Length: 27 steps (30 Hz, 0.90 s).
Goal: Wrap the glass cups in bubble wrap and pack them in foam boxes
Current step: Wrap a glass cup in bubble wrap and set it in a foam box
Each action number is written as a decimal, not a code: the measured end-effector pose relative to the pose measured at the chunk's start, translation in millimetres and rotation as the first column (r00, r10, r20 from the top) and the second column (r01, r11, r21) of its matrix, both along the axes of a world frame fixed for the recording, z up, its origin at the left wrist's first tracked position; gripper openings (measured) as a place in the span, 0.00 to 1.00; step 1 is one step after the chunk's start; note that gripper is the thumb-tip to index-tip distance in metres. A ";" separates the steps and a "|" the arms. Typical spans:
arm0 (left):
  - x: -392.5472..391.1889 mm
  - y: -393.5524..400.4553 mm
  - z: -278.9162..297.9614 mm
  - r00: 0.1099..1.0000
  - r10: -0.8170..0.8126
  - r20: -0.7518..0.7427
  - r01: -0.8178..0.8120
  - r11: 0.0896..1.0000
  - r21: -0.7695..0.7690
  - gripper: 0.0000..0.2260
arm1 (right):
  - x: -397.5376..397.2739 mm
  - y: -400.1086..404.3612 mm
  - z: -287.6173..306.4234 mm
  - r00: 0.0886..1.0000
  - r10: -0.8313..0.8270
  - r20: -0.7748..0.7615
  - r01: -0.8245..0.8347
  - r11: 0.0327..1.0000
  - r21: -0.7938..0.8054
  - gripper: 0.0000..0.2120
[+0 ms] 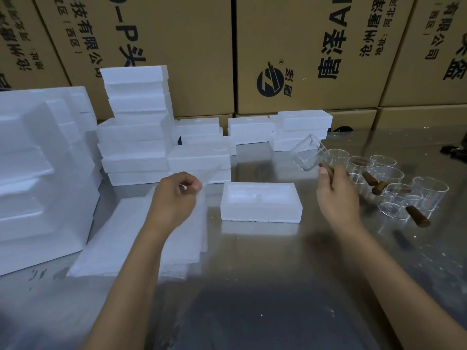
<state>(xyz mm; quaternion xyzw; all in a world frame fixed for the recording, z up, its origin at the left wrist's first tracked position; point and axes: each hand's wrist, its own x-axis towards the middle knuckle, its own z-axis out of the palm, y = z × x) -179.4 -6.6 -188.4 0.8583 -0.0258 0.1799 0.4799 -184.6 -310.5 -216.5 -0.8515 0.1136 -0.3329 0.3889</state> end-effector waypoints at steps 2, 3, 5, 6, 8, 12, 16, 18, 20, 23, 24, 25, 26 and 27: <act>-2.2 -7.3 0.8 0.999 -0.032 0.019 0.033 0.998 -0.054 0.11 | -13.8 32.4 10.3 0.986 0.154 0.066 -0.166 0.958 0.234 0.08; -3.3 -10.3 0.6 0.998 -0.052 0.019 0.053 0.996 -0.070 0.12 | -21.8 48.8 13.1 0.967 0.240 0.088 -0.255 0.911 0.323 0.09; -4.6 -15.0 -0.6 0.995 -0.102 -0.013 0.101 0.991 -0.086 0.12 | -37.2 76.7 13.7 0.915 0.388 0.109 -0.398 0.828 0.396 0.09; -5.0 -16.9 -1.2 0.991 -0.128 -0.045 0.123 0.988 -0.090 0.12 | -43.5 86.9 12.7 0.891 0.441 0.108 -0.446 0.806 0.389 0.09; -6.3 -19.5 -2.8 0.979 -0.178 -0.100 0.167 0.980 -0.106 0.11 | -52.5 98.7 8.4 0.863 0.497 0.088 -0.498 0.808 0.314 0.10; -9.1 -22.6 -1.4 0.960 -0.243 -0.136 0.210 0.952 -0.223 0.06 | -59.6 99.2 -1.1 0.881 0.469 0.057 -0.471 0.864 0.176 0.07; -13.0 -23.3 2.7 0.959 -0.257 -0.121 0.204 0.920 -0.334 0.02 | -57.5 88.3 -4.9 0.914 0.399 0.075 -0.406 0.898 0.170 0.05; -13.8 -23.3 2.9 0.955 -0.266 -0.129 0.207 0.913 -0.351 0.04 | -54.8 84.9 -5.7 0.920 0.380 0.100 -0.393 0.895 0.211 0.05; -13.6 -23.3 1.4 0.948 -0.281 -0.148 0.217 0.913 -0.344 0.05 | -52.3 85.2 -5.1 0.911 0.393 0.125 -0.412 0.857 0.308 0.06; -13.8 -27.3 -1.6 0.927 -0.327 -0.184 0.261 0.914 -0.312 0.04 | -52.0 89.3 -3.6 0.858 0.471 0.205 -0.511 0.738 0.442 0.07; -14.0 -30.0 -2.4 0.915 -0.351 -0.199 0.285 0.911 -0.296 0.03 | -52.3 90.5 -3.9 0.835 0.500 0.228 -0.546 0.709 0.446 0.08; -14.7 -33.2 -3.2 0.901 -0.375 -0.216 0.311 0.909 -0.279 0.03 | -52.9 91.5 -4.3 0.813 0.530 0.243 -0.579 0.688 0.437 0.08; -15.3 -36.7 -4.2 0.889 -0.394 -0.233 0.334 0.906 -0.260 0.03 | -53.5 92.3 -5.1 0.792 0.557 0.250 -0.607 0.674 0.421 0.09; -16.1 -40.0 -5.0 0.880 -0.405 -0.249 0.349 0.906 -0.240 0.03 | -53.8 92.7 -5.8 0.776 0.580 0.249 -0.627 0.666 0.404 0.10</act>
